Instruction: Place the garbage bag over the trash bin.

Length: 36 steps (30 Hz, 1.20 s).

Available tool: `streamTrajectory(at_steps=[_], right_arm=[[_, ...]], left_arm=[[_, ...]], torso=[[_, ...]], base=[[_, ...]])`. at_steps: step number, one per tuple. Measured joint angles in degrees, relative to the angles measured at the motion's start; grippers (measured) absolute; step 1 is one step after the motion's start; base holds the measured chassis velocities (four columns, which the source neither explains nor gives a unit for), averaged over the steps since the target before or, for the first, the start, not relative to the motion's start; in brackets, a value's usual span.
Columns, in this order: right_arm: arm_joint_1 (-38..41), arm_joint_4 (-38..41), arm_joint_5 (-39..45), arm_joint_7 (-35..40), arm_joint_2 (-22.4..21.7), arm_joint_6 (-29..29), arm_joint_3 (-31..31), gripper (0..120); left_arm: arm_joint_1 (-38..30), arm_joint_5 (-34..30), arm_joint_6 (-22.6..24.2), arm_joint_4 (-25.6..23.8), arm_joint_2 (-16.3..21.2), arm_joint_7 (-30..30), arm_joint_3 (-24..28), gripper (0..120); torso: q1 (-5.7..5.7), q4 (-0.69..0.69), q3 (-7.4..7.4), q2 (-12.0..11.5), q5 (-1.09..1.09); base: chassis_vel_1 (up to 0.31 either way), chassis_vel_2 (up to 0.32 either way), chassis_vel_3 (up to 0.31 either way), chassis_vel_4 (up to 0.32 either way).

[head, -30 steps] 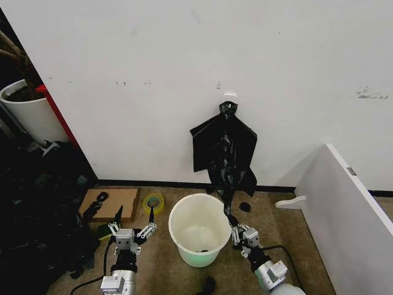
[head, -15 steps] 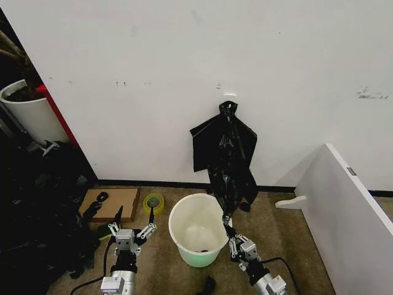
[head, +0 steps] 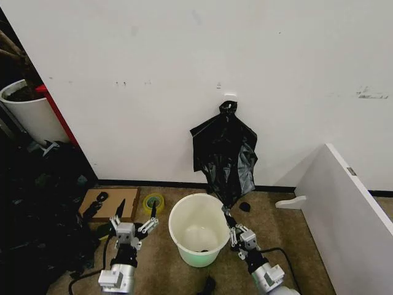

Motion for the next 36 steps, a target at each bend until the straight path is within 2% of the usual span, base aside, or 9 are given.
streamTrajectory(at_steps=[3,4,8,11,14,19,24,26,36], right_arm=[[0.6,0.0,-1.7,0.6,0.6,0.0,0.1,0],[0.6,0.0,-1.7,0.6,0.6,0.0,0.1,0],[2.1,-0.2,-4.1,1.2,1.4,-0.1,-0.8,0],[2.6,-0.9,-6.3,1.7,2.8,-0.2,-0.9,0],[2.8,-1.6,-7.4,1.9,3.8,-0.2,-1.0,0],[3.3,-2.2,-7.8,2.0,4.7,-0.1,-0.5,0],[3.5,-2.4,-8.1,2.0,5.1,0.1,0.0,0],[3.7,-2.6,-8.1,2.0,5.6,0.3,0.3,0],[3.3,-3.3,-8.0,1.9,6.3,1.3,1.3,0]], left_arm=[[-4.7,-10.3,3.7,-3.4,9.0,0.5,2.2,100],[-4.7,-10.3,3.7,-3.4,9.0,0.5,2.2,100],[-12.0,-19.1,8.4,-7.1,18.5,0.7,4.0,100],[-22.6,-23.1,12.9,-6.2,24.7,-0.8,11.7,99],[-32.2,-27.0,14.6,-4.2,27.0,-2.0,18.9,99],[-54.2,-36.2,19.8,1.3,25.7,-5.9,34.5,99],[-62.2,-38.5,24.6,3.6,24.0,-7.4,41.9,99],[-68.3,-40.9,30.5,4.8,22.3,-9.1,46.6,99],[-77.6,-45.9,40.4,10.5,16.0,-12.9,51.7,96]], torso=[[0.0,-0.02,0.0,0.0,-0.02],[0.0,-0.02,0.0,0.0,-0.02],[0.0,0.02,0.0,0.0,0.03],[0.0,0.0,0.0,0.0,0.01],[0.0,-0.01,0.0,0.0,-0.02],[0.01,-0.01,0.0,0.0,-0.01],[0.0,-0.01,0.01,0.0,0.0],[0.0,0.01,0.0,0.0,0.03],[0.0,0.0,0.0,0.0,0.03]], base=[[0.0,0.0,0.0,0.0],[0.0,0.0,0.0,0.0],[0.0,0.0,0.0,0.0],[0.0,0.0,0.0,0.0],[0.0,0.0,0.0,0.0],[0.0,0.0,0.0,0.0],[0.0,0.0,0.0,0.0],[0.0,0.0,0.0,0.0],[0.0,0.0,0.0,0.0]])
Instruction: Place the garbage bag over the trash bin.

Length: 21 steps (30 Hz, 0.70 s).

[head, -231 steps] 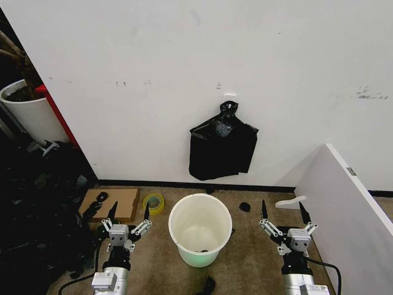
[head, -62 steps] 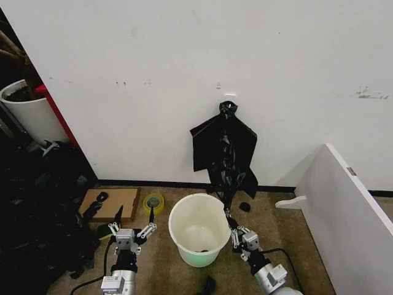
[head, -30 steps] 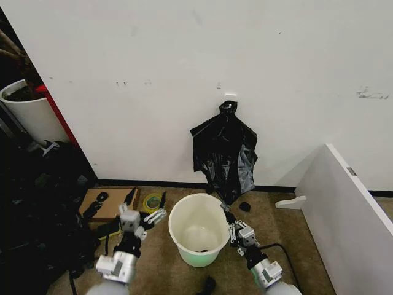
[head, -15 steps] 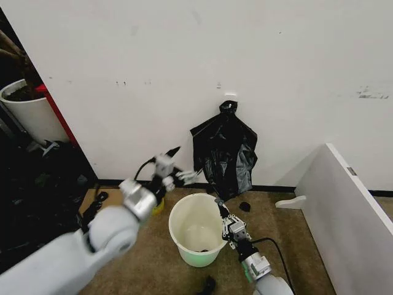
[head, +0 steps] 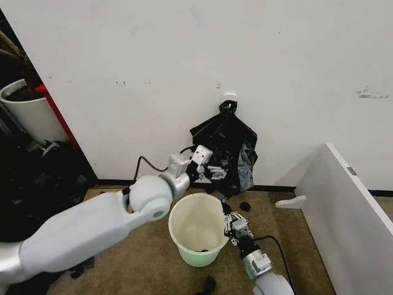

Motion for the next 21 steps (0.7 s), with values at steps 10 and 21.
streamTrajectory(at_steps=[10,21], right_arm=[[0.1,0.3,0.2,0.0,-0.4,0.0,0.2,0],[0.1,1.5,0.5,0.0,-0.6,-0.3,0.0,0]], left_arm=[[-2.5,-3.0,2.3,7.3,-5.0,-0.2,1.1,94],[-3.7,-3.9,1.6,12.9,-9.1,1.2,2.8,72]], torso=[[0.0,0.0,0.0,0.0,-0.01],[0.0,-0.01,-0.01,0.0,-0.01]], base=[[0.0,0.0,0.0,0.0],[0.0,0.0,0.0,0.0]])
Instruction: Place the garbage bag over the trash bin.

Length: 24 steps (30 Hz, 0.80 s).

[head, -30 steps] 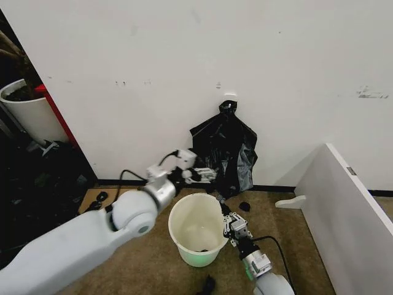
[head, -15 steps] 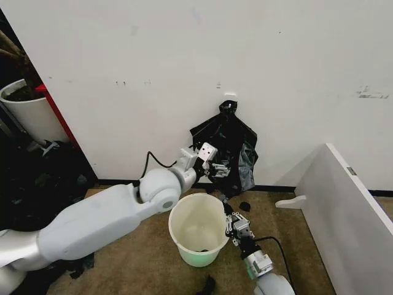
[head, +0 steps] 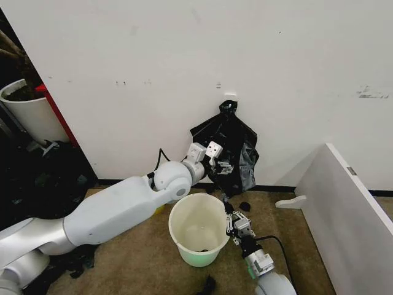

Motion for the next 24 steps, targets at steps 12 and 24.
streamTrajectory(at_steps=[12,24], right_arm=[[-0.1,1.1,0.6,0.0,-0.6,-0.5,0.0,0],[-0.2,1.4,0.9,0.1,-0.6,-0.8,-0.2,0]], left_arm=[[0.3,-0.7,0.4,3.9,-1.7,-1.5,0.4,38],[1.6,-0.1,-2.1,5.6,-2.2,-1.6,-1.0,0]], torso=[[0.0,0.01,0.0,0.0,-0.01],[0.0,0.01,0.0,0.0,0.0]], base=[[0.0,0.0,0.0,0.0],[0.0,0.0,0.0,0.0]])
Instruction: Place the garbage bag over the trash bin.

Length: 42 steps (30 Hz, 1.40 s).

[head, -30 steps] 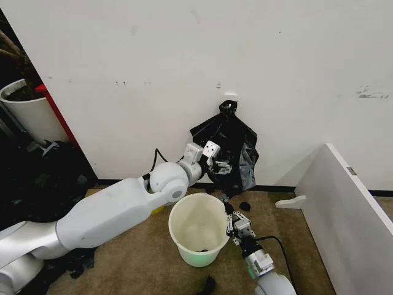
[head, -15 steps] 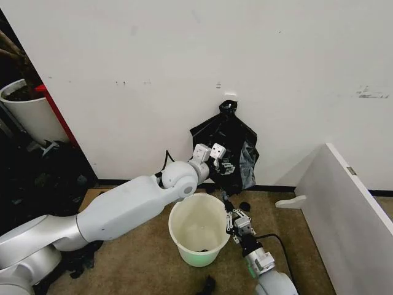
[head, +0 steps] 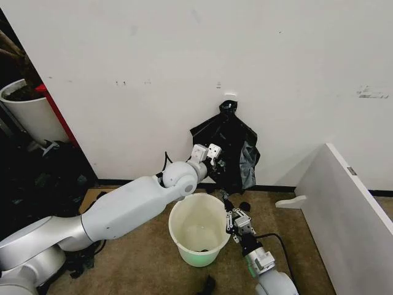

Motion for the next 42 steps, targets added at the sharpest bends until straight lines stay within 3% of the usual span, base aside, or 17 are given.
streamTrajectory(at_steps=[8,15,20,22,24,25,35,42], right_arm=[[-0.7,1.6,1.3,0.3,0.1,-0.8,0.3,0],[-5.3,7.4,2.0,-0.3,-2.9,-2.0,0.7,28],[-8.4,10.3,3.1,-0.4,-3.9,-2.2,1.8,41],[-9.4,11.7,6.1,-0.5,-4.2,-2.5,2.5,53],[-9.3,11.8,6.6,-0.5,-4.1,-2.6,2.7,53],[-8.2,11.7,8.4,-0.3,-3.9,-3.2,3.2,62],[3.9,5.6,27.5,-0.6,-4.5,-12.4,3.3,98],[10.6,2.0,35.5,-2.3,-6.4,-15.8,2.4,100]], left_arm=[[5.3,0.9,-6.1,-3.2,1.5,-0.1,-4.9,0],[11.1,2.0,-13.2,-4.7,2.2,0.2,-9.6,0],[11.7,2.1,-14.3,-4.1,1.7,0.4,-10.4,0],[12.0,2.1,-14.5,-3.8,1.5,0.4,-10.8,0],[12.0,2.1,-14.5,-3.7,1.5,0.4,-10.8,0],[12.1,2.2,-14.5,-3.7,1.6,0.4,-10.8,0],[12.0,2.2,-14.4,-3.5,2.0,0.4,-9.9,0],[11.7,2.2,-14.2,-3.8,1.9,0.3,-9.7,0]], torso=[[0.0,0.0,0.0,0.0,0.0],[0.0,0.0,-0.01,0.0,0.0],[0.0,-0.01,-0.01,0.0,0.0],[0.0,-0.02,-0.01,0.0,0.0],[0.0,-0.01,-0.01,0.0,0.0],[0.0,-0.02,0.0,0.0,0.0],[0.0,0.0,0.0,0.0,0.01],[0.0,0.0,0.0,0.0,0.0]], base=[[0.0,0.0,0.0,0.0],[0.0,0.0,0.0,0.0],[0.0,0.0,0.0,0.0],[0.0,0.0,0.0,0.0],[0.0,0.0,0.0,0.0],[0.0,0.0,0.0,0.0],[0.0,0.0,0.0,0.0],[0.0,0.0,0.0,0.0]])
